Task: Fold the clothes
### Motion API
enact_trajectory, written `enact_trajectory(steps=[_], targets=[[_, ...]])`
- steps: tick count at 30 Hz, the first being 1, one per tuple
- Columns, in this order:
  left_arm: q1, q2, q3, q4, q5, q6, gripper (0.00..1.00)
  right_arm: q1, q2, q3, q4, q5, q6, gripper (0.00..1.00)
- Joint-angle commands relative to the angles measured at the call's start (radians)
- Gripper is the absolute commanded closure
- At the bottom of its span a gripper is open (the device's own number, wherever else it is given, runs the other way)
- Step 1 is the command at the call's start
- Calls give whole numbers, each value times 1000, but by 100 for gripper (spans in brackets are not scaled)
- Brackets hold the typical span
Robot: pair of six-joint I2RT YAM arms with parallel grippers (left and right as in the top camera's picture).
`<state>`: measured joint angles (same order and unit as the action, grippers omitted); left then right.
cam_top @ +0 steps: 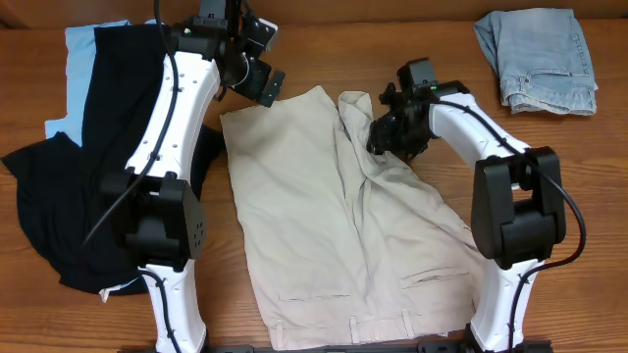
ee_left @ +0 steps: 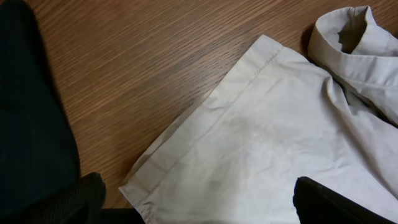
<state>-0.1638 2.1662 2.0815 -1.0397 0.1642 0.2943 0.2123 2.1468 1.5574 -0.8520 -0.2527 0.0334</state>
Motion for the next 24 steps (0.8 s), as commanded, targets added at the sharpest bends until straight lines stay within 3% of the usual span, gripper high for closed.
enact_trajectory(steps=[1,5,7,18,24], targets=[[1,-1,6,2,20,-6,0,3,7,-31,23,51,28,44],[1,-1,6,2,20,-6,0,3,7,-48,44,76,54,82],[1,-1,6,3,20,-6,0,3,6,-43,50,94,67,95],[1,-1,6,13,20,-6,0,-102,-70,157,-32,123,63,96],[1,-1,6,21,20,-6,0,-154,-79,224,11,149,11,96]])
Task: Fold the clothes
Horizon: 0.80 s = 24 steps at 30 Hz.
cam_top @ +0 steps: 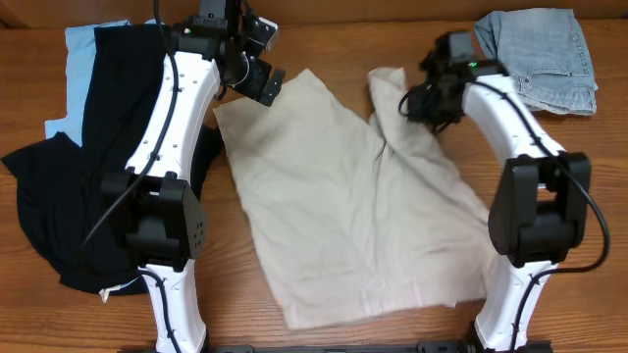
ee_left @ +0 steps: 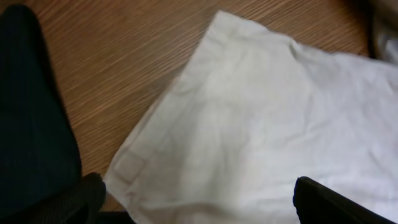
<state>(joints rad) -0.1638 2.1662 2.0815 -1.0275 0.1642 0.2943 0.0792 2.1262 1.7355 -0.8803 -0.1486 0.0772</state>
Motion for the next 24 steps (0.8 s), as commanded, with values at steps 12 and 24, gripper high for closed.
enact_trajectory(steps=[12,24], targets=[[0,-1,6,23,20,-6,0,-31,-56,46,159,200,-32,90],[-1,-1,6,34,20,-22,0,-3,-56,46,63,109,-24,35]])
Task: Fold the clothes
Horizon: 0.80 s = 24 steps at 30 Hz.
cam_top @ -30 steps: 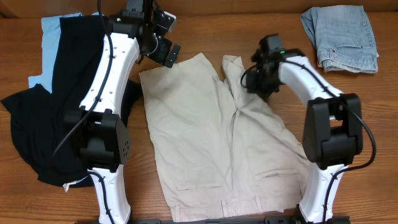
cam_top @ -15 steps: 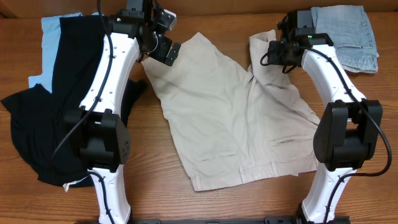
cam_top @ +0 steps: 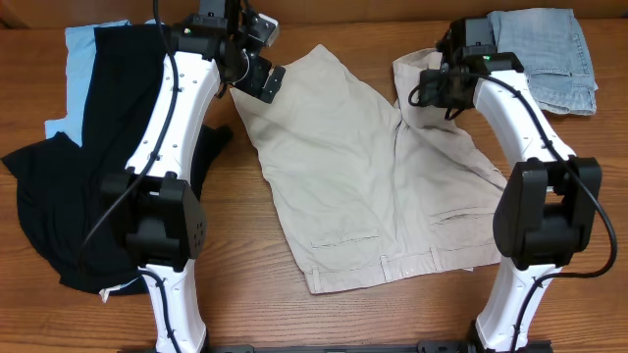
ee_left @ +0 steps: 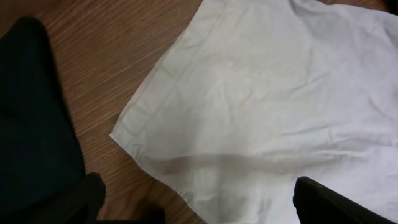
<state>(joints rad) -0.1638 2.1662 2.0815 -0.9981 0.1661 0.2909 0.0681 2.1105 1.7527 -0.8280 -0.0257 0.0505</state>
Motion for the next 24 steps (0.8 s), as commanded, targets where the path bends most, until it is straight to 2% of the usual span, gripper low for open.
enact_trajectory(steps=[1,10,17,24], targets=[[-1,-1,6,4,18,-19,0,8,-39,28,16,-13,2,35],[-1,-1,6,4,18,-37,0,8,21,27,126,35,35,38],[-1,-1,6,4,18,-37,0,3,67,27,204,51,40,48],[-1,-1,6,4,18,-37,0,2,114,27,247,51,55,48]])
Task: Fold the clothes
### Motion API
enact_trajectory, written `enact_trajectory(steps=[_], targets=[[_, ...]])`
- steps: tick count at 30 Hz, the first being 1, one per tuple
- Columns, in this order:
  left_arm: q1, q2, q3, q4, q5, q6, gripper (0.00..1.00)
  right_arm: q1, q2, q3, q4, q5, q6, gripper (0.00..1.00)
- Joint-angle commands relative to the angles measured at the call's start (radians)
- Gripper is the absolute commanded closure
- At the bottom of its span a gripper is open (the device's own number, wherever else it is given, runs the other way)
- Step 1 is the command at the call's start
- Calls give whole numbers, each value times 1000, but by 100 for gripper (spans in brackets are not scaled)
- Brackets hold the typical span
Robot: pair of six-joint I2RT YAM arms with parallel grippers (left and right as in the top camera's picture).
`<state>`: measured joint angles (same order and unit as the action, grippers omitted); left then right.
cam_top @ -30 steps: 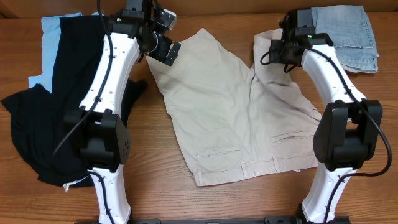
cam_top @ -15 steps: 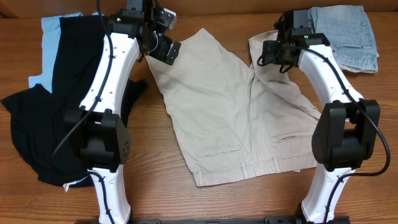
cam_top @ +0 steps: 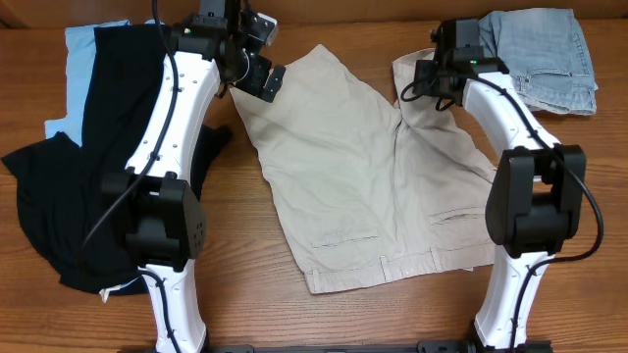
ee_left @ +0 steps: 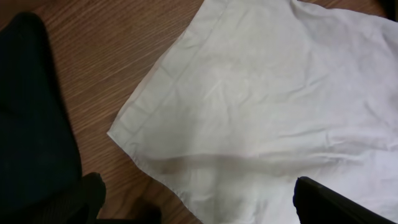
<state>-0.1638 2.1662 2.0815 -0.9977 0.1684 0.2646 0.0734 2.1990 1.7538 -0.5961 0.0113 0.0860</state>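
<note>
The khaki shorts (cam_top: 363, 176) lie spread flat in the middle of the table, legs toward the back and waistband toward the front. My left gripper (cam_top: 265, 82) hovers at the left leg's hem corner. In the left wrist view this gripper (ee_left: 199, 202) is open, its fingers (ee_left: 336, 199) wide apart over the pale cloth (ee_left: 267, 93). My right gripper (cam_top: 440, 82) sits at the back edge of the right leg. Whether it holds the cloth does not show.
A pile of black garments (cam_top: 78, 186) over a light blue one (cam_top: 78, 49) covers the left side, right beside my left arm. Folded jeans (cam_top: 540, 59) lie at the back right corner. The wooden table (cam_top: 255, 304) shows in front of the shorts.
The right gripper has shifted slightly to the left and back at the right leg's hem. The shorts lie as before, and the left gripper has stayed in place, open.
First the shorts lay with the right leg bunched over the middle, the right gripper on it. Then that leg was drawn out to the back right. By 0.8 s ago the shorts lay flat and further right, as they do now.
</note>
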Motion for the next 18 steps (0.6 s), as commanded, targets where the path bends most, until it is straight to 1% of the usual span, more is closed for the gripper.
enact_trajectory(steps=[1,3,4,5,10,11,18], targets=[[-1,-1,6,3,16,-11,0,-3,31,26,18,13,20,49],[-1,-1,6,4,16,-11,0,-3,35,26,25,13,21,52],[-1,-1,6,4,16,-10,0,-3,35,26,27,14,24,57],[-1,-1,6,5,16,-10,0,-3,35,26,32,13,24,70],[-1,-1,6,4,16,-10,0,-4,34,27,47,13,50,94],[-1,-1,6,4,16,-10,0,-4,34,28,46,14,57,96],[-1,-1,6,5,16,-10,0,-39,-38,29,37,14,95,96]])
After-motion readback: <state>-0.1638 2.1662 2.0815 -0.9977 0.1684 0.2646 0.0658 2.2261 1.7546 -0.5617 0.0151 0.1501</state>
